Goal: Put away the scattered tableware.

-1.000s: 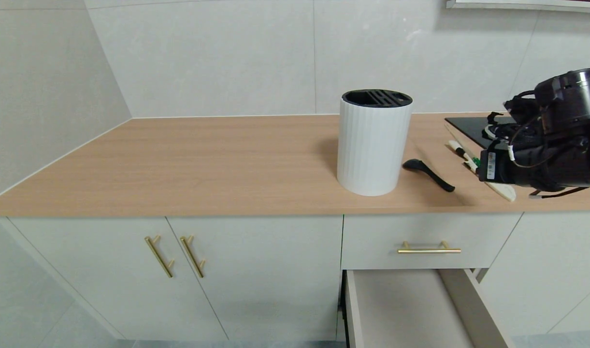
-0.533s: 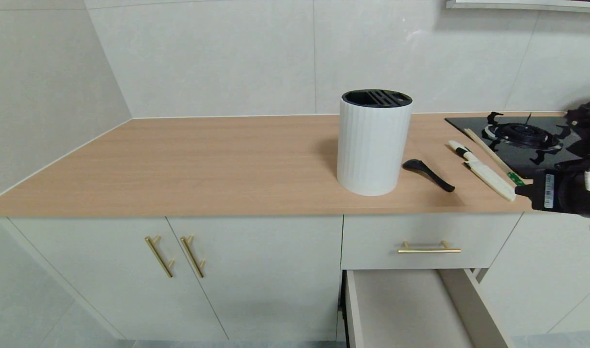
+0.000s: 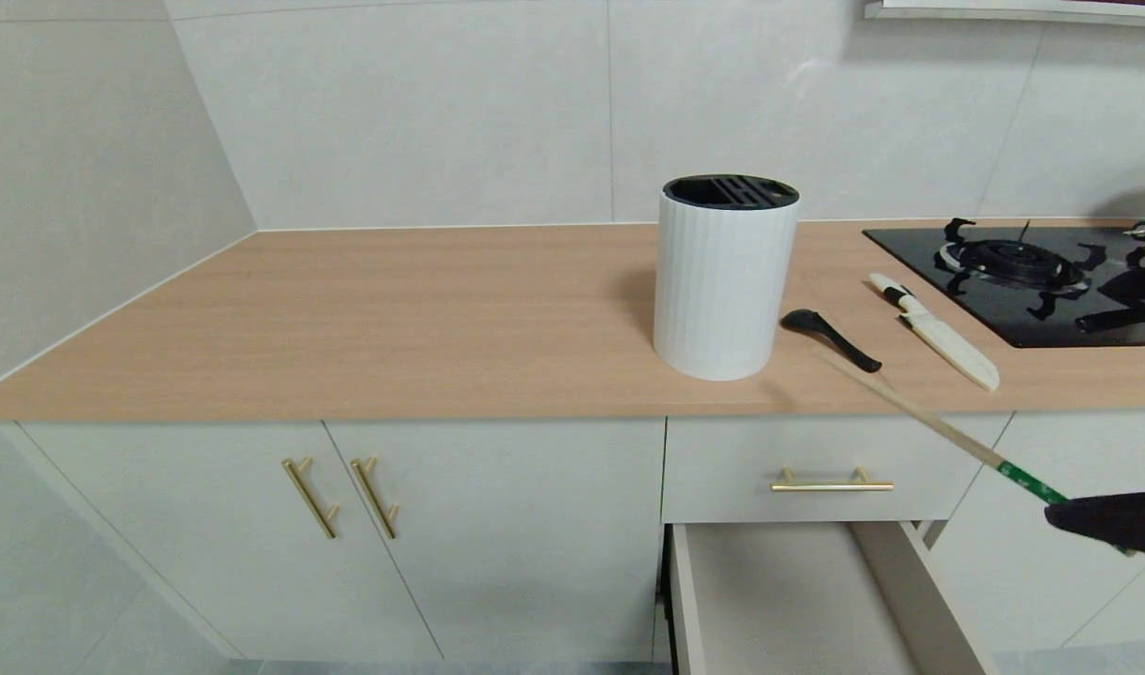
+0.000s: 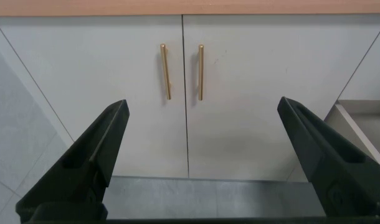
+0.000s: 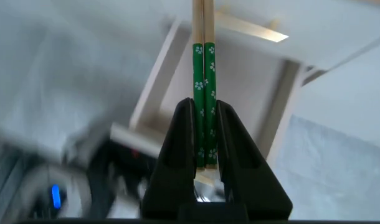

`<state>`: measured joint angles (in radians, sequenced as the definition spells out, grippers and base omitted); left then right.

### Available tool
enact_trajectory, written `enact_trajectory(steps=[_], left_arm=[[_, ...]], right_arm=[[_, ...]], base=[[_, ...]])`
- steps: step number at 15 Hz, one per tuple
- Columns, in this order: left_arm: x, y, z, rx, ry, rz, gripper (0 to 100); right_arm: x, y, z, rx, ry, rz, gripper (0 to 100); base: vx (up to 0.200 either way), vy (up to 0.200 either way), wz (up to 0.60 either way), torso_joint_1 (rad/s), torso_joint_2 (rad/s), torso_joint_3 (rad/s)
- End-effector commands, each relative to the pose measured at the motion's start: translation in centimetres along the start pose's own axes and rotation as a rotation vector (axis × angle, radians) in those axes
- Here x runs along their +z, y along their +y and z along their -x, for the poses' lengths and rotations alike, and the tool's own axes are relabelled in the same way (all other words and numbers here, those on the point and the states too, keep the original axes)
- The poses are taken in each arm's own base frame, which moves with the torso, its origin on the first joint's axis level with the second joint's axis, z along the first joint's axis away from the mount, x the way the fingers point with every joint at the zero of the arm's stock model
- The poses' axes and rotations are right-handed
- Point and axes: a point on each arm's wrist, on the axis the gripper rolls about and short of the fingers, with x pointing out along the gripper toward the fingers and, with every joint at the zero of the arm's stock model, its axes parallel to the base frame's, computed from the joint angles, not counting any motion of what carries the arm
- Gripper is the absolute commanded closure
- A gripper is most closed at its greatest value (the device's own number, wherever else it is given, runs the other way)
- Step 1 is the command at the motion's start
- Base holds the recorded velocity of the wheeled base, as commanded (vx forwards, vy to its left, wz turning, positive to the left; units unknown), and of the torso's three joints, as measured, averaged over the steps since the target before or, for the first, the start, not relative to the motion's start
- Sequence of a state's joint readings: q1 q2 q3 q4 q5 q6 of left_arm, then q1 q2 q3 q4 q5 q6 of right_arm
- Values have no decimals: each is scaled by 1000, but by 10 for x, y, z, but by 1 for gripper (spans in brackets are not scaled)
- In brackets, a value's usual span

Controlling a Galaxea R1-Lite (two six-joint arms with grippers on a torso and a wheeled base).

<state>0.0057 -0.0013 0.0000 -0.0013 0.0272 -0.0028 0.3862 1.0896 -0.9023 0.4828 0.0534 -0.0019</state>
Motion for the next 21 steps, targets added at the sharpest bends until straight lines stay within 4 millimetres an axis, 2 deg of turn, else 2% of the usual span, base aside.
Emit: enact_trajectory(steps=[1,2,3,7,9,10,11,12,17,21], left_arm=[[0,0,0,1,1,0,0],[0,0,0,-1,1,0,0],[0,0,0,1,1,0,0],[0,0,0,1,1,0,0],[0,0,0,1,1,0,0],[0,0,0,1,1,0,0],[0,0,0,1,1,0,0],[0,0,0,1,1,0,0],[0,0,0,1,1,0,0],[0,0,0,1,1,0,0]], right_arm=[[-15,12,-12,73,110,90,100],[-16,12,-14,76,121,93,100],[-17,14,-35,86,216,96,100],[-24,18,-95,78,510,71,100],[-30,22,-121,75,615,57,100],[-31,24,-125,74,631,53,100],[-36,26,-147,53,706,12,100],[-36,27,-160,31,733,-19,100],[-29,29,-199,-37,703,-200,100],[-29,26,-215,-95,651,-257,100]], base=[[0,0,0,0,0,0],[0,0,0,0,0,0],[0,0,0,0,0,0],[0,0,0,0,0,0],[0,0,0,0,0,0],[0,0,0,0,0,0],[0,0,0,0,0,0],[0,0,0,0,0,0],[0,0,0,0,0,0],[0,0,0,0,0,0]])
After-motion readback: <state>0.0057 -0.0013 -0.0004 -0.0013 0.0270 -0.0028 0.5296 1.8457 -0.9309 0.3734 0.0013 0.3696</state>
